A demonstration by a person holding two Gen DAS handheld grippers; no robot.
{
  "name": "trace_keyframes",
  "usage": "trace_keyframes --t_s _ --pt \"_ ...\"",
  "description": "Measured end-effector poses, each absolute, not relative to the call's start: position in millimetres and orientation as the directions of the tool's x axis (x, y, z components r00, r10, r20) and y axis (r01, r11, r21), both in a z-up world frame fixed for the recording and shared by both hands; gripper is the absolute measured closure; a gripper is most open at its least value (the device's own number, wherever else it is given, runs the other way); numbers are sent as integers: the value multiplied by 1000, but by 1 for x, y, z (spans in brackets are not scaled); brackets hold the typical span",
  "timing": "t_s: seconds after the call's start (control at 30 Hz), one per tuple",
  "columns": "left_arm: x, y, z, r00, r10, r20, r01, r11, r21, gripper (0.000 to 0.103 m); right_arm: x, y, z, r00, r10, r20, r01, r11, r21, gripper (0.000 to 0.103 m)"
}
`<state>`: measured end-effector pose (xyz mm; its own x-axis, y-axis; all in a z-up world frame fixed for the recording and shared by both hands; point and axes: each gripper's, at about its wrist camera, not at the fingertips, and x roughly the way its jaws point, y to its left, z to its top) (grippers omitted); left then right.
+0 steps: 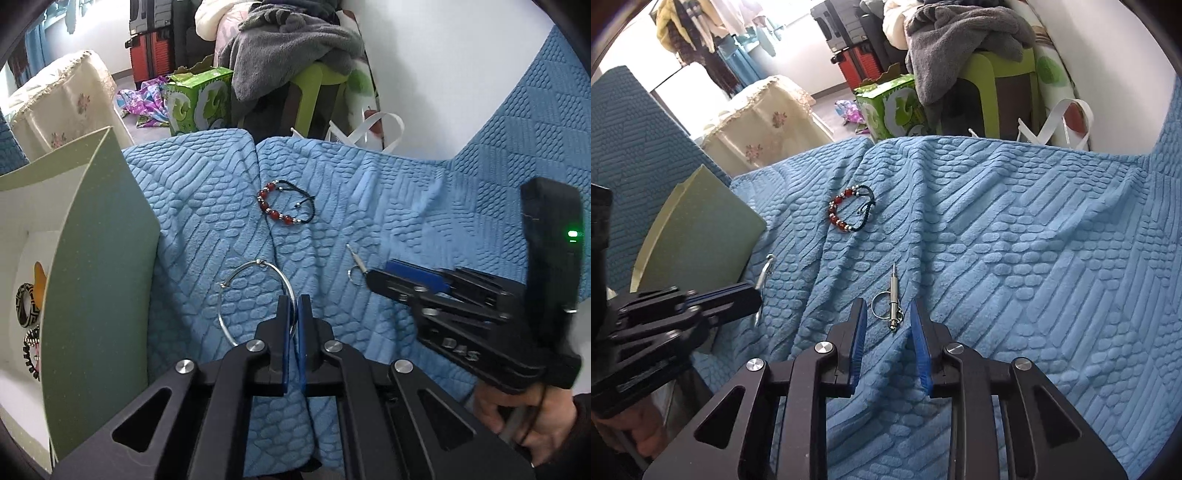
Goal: Organize jewelry
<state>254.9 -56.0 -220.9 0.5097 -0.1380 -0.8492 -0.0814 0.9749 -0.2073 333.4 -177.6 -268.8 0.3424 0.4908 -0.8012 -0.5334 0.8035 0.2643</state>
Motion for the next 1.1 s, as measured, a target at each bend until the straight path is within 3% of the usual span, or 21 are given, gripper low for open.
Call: trace_keyframes --t_s 0.13,0.4,0.67,1.1 --pt "253 -54 -218 514 -162 -842 -81 968 -236 100 330 -162 -272 378 444 -813 -572 802 172 94" --pt "253 -42 -215 530 -190 -827 -87 957 -275 100 325 -142 -280 426 350 -834 -601 798 27 98" --pt "252 -32 -202 555 -232 -799 -76 942 -326 101 322 -152 -251 428 382 -819 -536 837 111 100" --pt "248 -5 -162 612 -273 -743 -46 925 -378 101 309 -134 -192 508 382 -772 -517 852 82 100"
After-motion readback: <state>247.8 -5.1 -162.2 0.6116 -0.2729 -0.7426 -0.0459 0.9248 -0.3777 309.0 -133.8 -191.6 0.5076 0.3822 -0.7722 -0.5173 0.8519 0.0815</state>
